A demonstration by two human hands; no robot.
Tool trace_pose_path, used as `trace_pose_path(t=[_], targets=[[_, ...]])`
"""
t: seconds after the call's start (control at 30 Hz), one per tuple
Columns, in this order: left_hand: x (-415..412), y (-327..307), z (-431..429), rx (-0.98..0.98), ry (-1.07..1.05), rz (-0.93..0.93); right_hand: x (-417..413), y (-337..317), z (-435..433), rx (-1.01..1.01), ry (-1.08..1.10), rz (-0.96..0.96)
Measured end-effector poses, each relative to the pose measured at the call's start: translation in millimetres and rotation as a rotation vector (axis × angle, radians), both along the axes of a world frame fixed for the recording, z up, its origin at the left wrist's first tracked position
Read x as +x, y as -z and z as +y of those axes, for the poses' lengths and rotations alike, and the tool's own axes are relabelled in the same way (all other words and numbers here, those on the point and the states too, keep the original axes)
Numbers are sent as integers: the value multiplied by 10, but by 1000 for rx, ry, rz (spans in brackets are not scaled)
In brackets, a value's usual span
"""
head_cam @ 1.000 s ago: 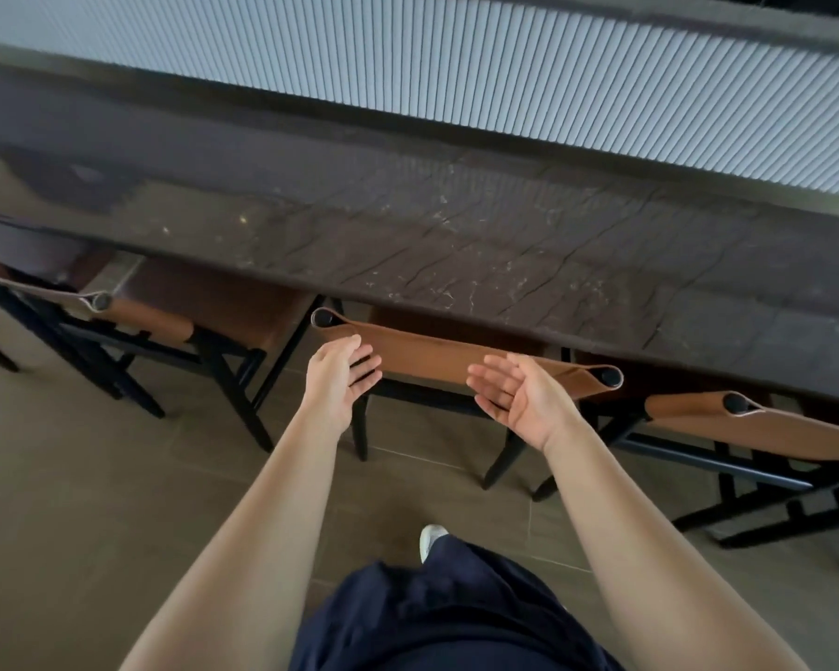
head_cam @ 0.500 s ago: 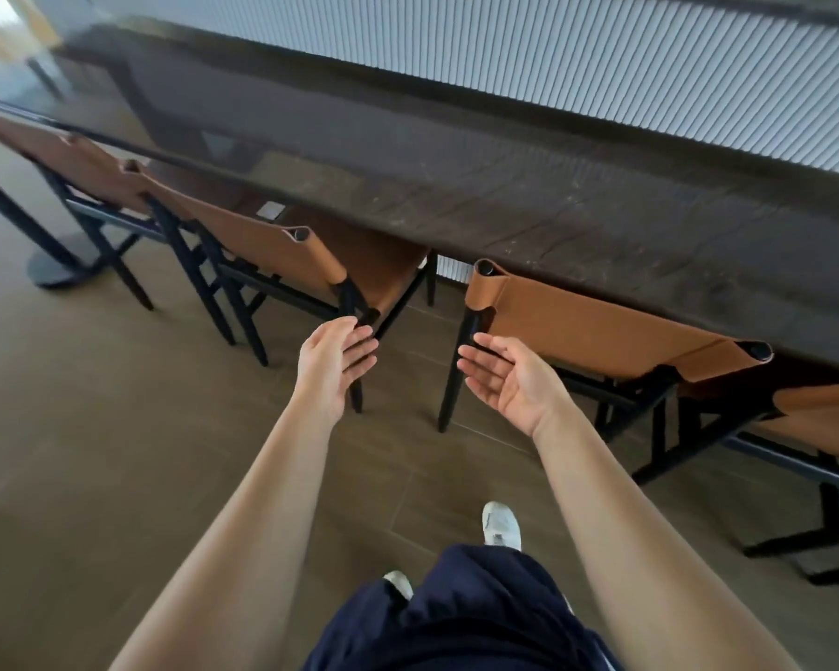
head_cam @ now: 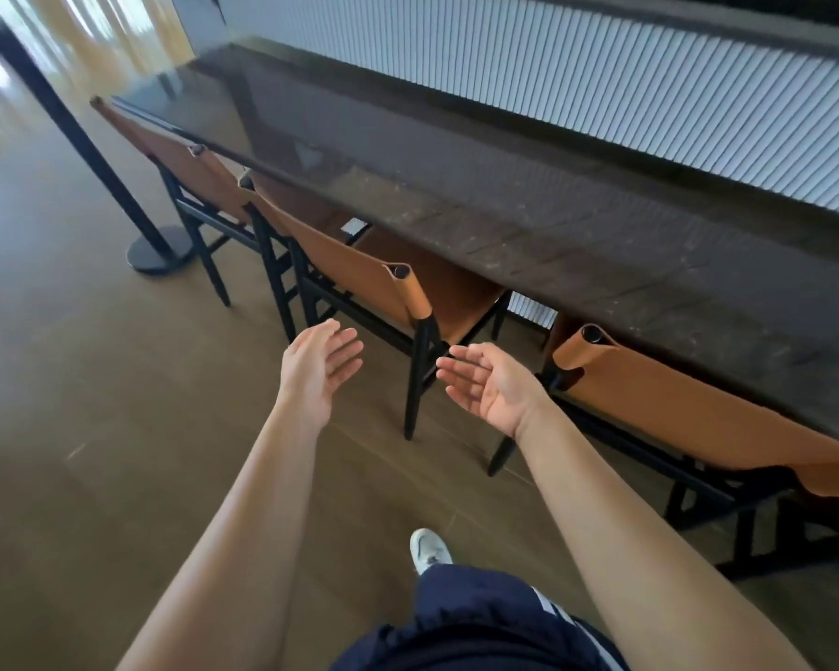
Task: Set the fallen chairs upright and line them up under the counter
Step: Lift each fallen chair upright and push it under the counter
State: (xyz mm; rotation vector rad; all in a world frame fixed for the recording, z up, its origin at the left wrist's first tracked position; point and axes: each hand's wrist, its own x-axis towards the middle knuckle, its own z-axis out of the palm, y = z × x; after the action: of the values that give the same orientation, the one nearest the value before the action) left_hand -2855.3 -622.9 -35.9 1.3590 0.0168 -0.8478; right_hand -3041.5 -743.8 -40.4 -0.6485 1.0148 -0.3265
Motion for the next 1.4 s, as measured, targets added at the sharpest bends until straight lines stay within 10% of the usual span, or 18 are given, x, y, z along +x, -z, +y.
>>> trace_pose_path(t=[0.67, 1.4], targets=[[1555, 133, -1258, 150, -10, 35, 1799, 198, -735, 167, -90, 58], [3682, 605, -2231, 434, 350, 305, 3254, 745, -1100, 373, 1010, 2]])
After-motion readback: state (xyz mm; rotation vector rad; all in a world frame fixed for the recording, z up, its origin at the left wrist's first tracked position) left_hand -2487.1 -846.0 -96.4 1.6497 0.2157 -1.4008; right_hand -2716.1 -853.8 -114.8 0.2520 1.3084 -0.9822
